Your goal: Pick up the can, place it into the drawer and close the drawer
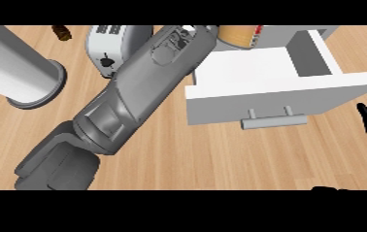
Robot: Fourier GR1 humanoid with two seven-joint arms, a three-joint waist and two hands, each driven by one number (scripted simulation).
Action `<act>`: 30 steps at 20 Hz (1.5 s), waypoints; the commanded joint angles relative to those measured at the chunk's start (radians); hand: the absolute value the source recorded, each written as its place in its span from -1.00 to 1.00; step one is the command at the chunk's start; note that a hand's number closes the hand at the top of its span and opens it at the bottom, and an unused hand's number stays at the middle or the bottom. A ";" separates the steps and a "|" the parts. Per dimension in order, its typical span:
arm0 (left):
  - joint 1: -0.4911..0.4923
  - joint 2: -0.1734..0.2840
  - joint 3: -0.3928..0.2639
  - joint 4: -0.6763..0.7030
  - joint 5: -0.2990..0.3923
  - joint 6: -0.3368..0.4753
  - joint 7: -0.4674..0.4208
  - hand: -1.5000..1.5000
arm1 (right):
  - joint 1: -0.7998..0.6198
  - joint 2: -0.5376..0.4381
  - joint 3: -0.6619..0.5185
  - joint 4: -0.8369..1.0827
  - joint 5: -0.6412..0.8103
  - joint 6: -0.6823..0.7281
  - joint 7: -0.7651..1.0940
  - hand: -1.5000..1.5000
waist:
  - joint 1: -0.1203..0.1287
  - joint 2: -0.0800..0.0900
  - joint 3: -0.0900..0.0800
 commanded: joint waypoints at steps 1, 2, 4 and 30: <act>0.012 0.000 -0.040 0.036 0.034 0.022 -0.055 1.00 | -0.011 -0.038 -0.036 0.007 -0.033 0.018 0.023 -1.00 | -0.002 0.000 0.000; -0.001 0.000 -0.069 0.023 0.054 0.073 -0.030 1.00 | -0.030 -0.001 -0.002 0.029 -0.007 -0.005 -0.004 -1.00 | -0.011 0.002 0.001; -0.010 0.000 -0.079 0.071 0.047 0.069 -0.068 1.00 | -0.054 -0.023 -0.001 0.016 0.012 -0.007 0.012 -1.00 | -0.028 0.009 0.001; 0.059 0.000 -0.232 0.127 0.170 0.168 -0.157 -1.00 | -0.069 -0.009 0.028 0.004 0.035 -0.017 0.001 -1.00 | -0.039 0.012 0.000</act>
